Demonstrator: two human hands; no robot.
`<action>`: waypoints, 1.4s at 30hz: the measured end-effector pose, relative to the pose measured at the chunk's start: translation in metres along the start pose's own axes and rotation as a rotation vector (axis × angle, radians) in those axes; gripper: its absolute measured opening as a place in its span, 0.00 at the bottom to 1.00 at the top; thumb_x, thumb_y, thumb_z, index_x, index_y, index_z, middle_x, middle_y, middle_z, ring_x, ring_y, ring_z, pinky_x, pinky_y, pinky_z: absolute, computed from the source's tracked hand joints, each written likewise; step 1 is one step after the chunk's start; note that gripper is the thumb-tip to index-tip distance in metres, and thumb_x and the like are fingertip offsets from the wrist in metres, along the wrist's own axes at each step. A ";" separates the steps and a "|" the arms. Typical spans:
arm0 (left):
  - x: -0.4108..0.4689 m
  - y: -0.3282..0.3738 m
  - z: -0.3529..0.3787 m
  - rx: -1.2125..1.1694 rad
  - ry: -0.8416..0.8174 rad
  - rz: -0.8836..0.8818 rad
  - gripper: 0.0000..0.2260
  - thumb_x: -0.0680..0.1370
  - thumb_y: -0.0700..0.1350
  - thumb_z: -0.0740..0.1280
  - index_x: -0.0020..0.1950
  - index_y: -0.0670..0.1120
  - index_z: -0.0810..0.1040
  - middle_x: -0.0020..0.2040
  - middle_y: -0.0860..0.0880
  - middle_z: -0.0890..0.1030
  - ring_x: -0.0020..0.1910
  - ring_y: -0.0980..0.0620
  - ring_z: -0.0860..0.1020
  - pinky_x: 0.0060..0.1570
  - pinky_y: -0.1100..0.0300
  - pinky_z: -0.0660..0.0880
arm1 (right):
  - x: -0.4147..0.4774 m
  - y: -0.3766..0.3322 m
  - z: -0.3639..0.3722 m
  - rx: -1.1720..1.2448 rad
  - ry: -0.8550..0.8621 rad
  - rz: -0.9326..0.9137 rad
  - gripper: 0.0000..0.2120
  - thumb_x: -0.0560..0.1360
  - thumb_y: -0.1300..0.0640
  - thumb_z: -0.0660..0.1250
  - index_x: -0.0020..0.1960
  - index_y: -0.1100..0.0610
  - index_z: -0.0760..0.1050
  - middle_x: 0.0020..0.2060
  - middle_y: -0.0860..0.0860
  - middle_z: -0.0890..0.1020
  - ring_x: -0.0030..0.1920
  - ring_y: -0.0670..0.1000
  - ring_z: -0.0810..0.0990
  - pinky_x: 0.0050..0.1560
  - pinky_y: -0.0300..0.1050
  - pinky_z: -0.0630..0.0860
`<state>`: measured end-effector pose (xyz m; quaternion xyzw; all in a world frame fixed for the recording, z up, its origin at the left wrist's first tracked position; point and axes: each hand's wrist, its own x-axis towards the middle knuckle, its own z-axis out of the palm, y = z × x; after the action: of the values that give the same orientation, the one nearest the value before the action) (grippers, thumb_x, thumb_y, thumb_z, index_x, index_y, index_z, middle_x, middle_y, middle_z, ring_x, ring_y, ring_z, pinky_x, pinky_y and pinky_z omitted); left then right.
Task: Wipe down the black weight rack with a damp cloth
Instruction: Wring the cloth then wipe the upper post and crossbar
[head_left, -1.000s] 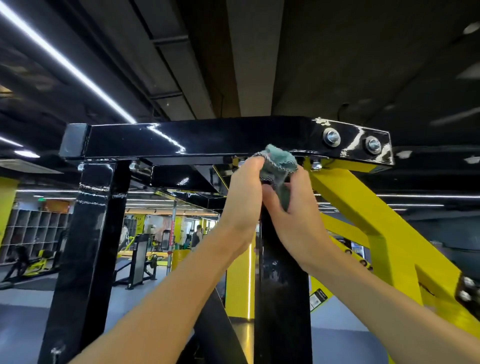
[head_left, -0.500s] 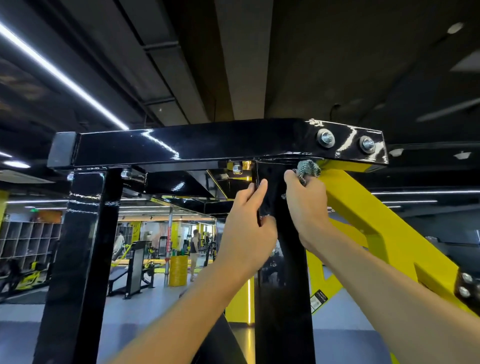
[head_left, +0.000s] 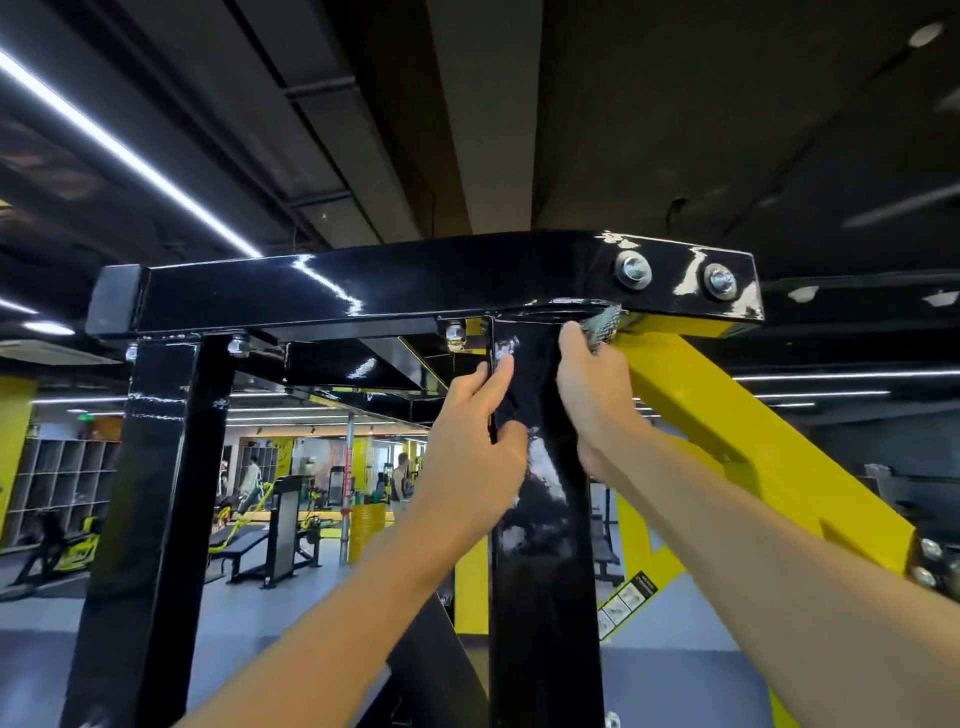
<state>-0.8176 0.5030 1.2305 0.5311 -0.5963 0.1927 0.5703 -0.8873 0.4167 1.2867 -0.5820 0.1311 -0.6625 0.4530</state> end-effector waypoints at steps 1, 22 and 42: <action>0.002 -0.001 0.000 0.016 0.005 0.008 0.27 0.83 0.38 0.59 0.80 0.54 0.59 0.77 0.55 0.60 0.50 0.81 0.68 0.48 0.80 0.67 | -0.008 0.004 -0.003 -0.041 0.035 -0.107 0.14 0.81 0.51 0.60 0.52 0.62 0.75 0.47 0.58 0.81 0.48 0.57 0.80 0.50 0.49 0.78; -0.372 -0.219 -0.006 -0.392 0.060 -1.208 0.11 0.82 0.48 0.61 0.59 0.49 0.80 0.49 0.46 0.84 0.41 0.53 0.82 0.33 0.61 0.77 | -0.360 0.316 -0.003 -0.391 -0.799 0.318 0.11 0.72 0.73 0.62 0.43 0.58 0.72 0.46 0.58 0.73 0.44 0.52 0.71 0.36 0.31 0.67; -1.127 -0.548 0.137 -0.091 -0.028 -1.752 0.11 0.81 0.34 0.57 0.49 0.48 0.74 0.43 0.48 0.77 0.40 0.51 0.75 0.47 0.52 0.75 | -0.936 0.924 -0.151 -0.706 -0.673 0.890 0.06 0.73 0.64 0.67 0.45 0.56 0.81 0.43 0.54 0.82 0.42 0.54 0.79 0.40 0.44 0.73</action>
<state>-0.6568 0.6561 -0.0104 0.7770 0.0119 -0.3450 0.5265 -0.6901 0.5552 -0.0154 -0.7612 0.4199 -0.1111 0.4817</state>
